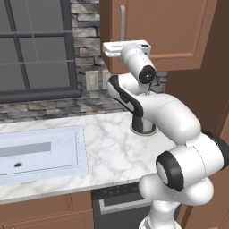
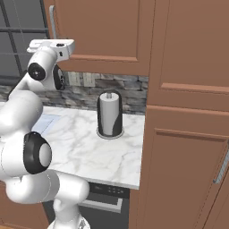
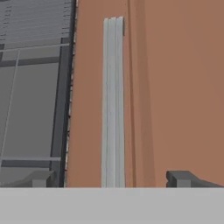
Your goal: Get the candle and the beer from the cabinet and move them to the dining counter.
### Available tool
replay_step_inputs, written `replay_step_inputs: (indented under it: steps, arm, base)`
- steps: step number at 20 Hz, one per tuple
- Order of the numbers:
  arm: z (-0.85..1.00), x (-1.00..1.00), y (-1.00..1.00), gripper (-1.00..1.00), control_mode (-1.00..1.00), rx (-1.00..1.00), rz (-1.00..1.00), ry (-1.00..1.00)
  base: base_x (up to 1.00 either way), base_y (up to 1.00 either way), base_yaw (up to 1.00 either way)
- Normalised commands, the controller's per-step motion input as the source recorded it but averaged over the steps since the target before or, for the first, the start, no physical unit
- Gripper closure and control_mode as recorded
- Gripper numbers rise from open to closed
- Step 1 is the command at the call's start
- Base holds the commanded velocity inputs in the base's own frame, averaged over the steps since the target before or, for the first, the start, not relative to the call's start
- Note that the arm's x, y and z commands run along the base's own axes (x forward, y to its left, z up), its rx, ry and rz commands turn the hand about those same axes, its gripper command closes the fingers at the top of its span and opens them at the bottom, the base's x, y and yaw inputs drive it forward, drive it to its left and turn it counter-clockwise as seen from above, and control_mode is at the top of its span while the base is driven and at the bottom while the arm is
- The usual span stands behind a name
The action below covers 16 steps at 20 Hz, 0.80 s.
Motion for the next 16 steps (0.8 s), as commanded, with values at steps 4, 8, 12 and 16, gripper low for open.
replay_step_inputs:
  steps: [4,8,12,16]
  arm:
    - [0.00,0.21,0.00,-1.00,-1.00,0.00,0.00,0.00]
    - [0.00,0.10,0.00,1.00,-1.00,0.00,0.00,0.00]
    - [0.00,0.00,0.00,1.00,-1.00,0.00,0.00,0.00]
    - [0.00,0.00,0.00,1.00,-1.00,0.00,0.00,0.00]
  base:
    - [0.00,0.00,0.00]
    - [0.00,0.00,0.00]
    - [0.00,0.00,0.00]
    - [0.00,0.00,0.00]
